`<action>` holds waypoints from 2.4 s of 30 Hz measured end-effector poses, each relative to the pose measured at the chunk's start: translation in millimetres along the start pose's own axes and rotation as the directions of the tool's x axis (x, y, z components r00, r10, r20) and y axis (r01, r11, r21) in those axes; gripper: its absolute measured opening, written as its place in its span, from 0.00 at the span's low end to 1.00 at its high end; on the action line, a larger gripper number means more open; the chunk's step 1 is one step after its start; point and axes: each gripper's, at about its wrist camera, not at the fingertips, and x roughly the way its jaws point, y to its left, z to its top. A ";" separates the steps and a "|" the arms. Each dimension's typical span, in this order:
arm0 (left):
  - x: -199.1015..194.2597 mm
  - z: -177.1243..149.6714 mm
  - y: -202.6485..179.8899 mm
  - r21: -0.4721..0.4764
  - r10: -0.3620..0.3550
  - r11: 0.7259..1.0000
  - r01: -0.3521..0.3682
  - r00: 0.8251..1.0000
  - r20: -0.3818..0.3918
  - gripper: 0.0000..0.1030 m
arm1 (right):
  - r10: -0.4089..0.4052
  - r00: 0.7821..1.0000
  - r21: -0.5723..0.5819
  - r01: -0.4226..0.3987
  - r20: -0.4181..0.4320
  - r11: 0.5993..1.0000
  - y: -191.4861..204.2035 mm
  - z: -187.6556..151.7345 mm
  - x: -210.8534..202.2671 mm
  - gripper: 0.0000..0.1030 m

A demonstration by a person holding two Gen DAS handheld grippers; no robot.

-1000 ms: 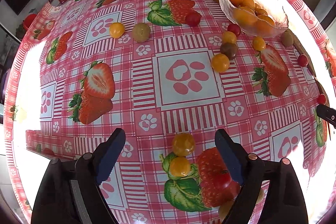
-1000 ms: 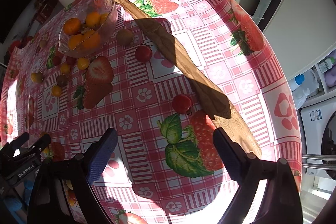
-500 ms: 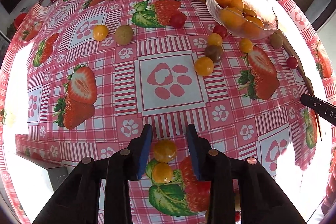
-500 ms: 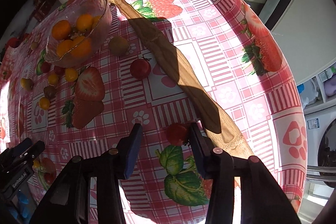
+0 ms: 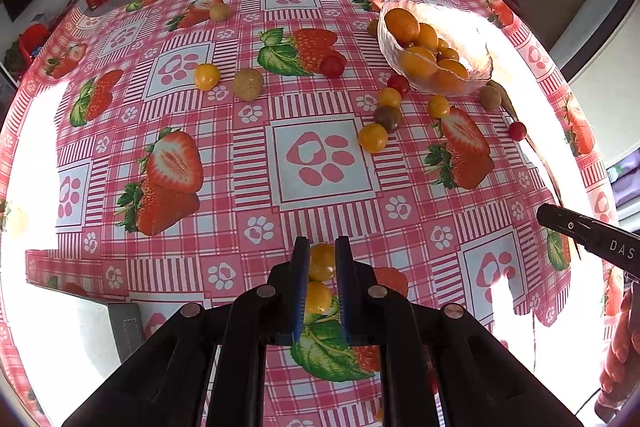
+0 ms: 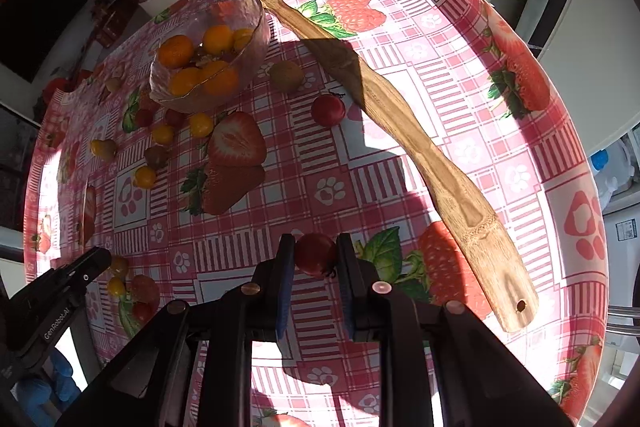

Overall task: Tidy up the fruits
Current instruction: 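Close the left gripper on a yellow cherry tomato while the right gripper grasps a red cherry tomato, then carry both tomatoes over the white tray and open both grippers to drop them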

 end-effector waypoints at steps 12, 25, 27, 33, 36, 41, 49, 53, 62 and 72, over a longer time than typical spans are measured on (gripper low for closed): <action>-5.7 -17.7 16.4 -0.039 -0.031 0.999 0.030 1.000 -0.006 0.26 | 0.020 0.999 -0.080 -0.024 -0.047 0.997 51.1 -28.2 -7.9 0.22; 28.4 -10.3 -1.3 0.031 0.053 0.998 -0.052 0.998 -0.030 0.43 | 0.028 0.998 -0.084 -0.033 -0.057 0.996 50.4 -36.9 -14.8 0.22; 30.1 -10.1 -6.2 0.064 0.069 0.996 -0.067 0.997 -0.030 0.23 | 0.031 0.998 -0.080 -0.035 -0.055 0.996 49.1 -37.4 -16.2 0.22; 17.7 -11.1 -2.5 0.033 0.021 0.999 -0.021 1.000 0.005 0.22 | 0.029 0.998 -0.095 -0.034 -0.056 0.995 48.0 -38.5 -19.9 0.22; -1.8 -11.6 2.0 0.017 0.002 1.000 -0.003 0.999 0.040 0.23 | 0.035 0.998 -0.105 -0.040 -0.053 0.994 54.6 -40.7 -22.4 0.22; -33.9 -19.5 20.5 -0.030 0.004 1.000 -0.002 0.997 0.073 0.22 | 0.052 0.997 -0.141 -0.060 -0.060 0.988 74.8 -41.9 -24.4 0.22; -71.4 -55.8 87.4 -0.141 0.086 0.987 -0.075 0.994 0.071 0.22 | 0.100 0.989 -0.244 -0.123 -0.105 0.962 144.0 -56.3 -17.6 0.22; -80.0 -81.5 132.6 -0.195 0.163 0.969 -0.152 0.986 0.037 0.22 | 0.131 0.980 -0.306 -0.171 -0.148 0.937 192.0 -71.4 -8.3 0.22; -77.8 -135.9 214.5 -0.296 0.268 0.916 -0.272 0.962 -0.054 0.22 | 0.171 0.949 -0.420 -0.274 -0.266 0.865 302.7 -110.8 32.7 0.22; -64.8 -159.4 238.6 -0.340 0.272 0.896 -0.286 0.958 -0.090 0.22 | 0.034 0.952 -0.569 -0.210 -0.304 0.795 357.9 -138.4 76.1 0.23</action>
